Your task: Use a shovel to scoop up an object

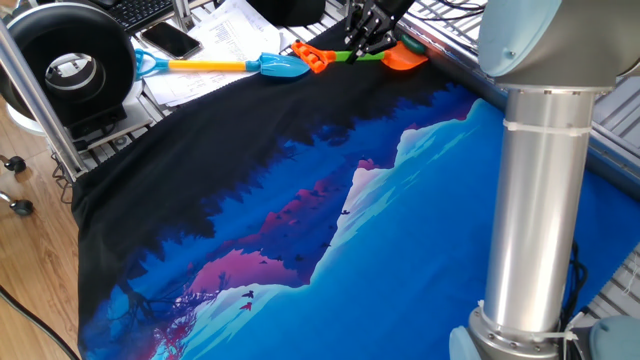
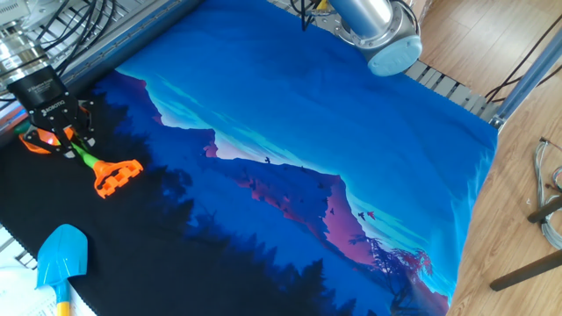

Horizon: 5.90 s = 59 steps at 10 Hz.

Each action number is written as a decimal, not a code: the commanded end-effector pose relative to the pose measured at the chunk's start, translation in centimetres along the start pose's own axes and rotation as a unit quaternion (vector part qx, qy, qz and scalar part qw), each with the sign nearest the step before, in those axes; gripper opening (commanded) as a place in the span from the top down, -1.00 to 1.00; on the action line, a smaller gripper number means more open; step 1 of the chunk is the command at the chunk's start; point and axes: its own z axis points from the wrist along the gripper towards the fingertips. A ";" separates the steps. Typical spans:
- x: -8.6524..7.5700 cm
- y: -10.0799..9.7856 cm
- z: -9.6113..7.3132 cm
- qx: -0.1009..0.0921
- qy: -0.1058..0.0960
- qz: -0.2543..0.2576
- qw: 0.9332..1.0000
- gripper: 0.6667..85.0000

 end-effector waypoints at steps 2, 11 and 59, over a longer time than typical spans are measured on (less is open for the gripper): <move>-0.4 -0.6 0.0 0.006 -0.007 0.013 1.000 0.75; -1.9 -1.3 0.5 0.005 -0.019 0.038 0.999 0.75; -3.6 -3.2 6.9 0.066 0.080 0.390 0.915 0.98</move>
